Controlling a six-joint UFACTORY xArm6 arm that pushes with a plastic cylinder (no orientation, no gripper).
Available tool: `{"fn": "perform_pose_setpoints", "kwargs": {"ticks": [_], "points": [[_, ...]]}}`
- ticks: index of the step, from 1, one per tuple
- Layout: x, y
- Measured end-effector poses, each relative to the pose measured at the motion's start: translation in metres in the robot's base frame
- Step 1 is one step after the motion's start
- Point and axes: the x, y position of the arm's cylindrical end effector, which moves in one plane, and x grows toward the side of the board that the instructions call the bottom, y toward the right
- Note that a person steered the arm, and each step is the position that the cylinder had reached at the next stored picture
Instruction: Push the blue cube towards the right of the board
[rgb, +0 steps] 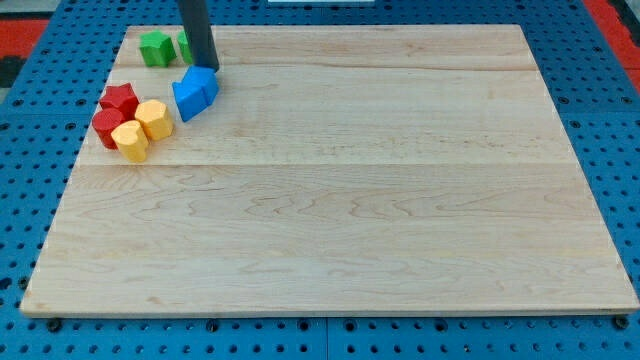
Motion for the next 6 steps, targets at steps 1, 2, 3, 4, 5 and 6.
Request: {"fn": "perform_pose_setpoints", "kwargs": {"ticks": [1, 2, 3, 4, 5, 6], "points": [[0.013, -0.015], [0.021, -0.008], [0.034, -0.047], [0.061, -0.056], [0.079, -0.026], [0.076, -0.006]]}}
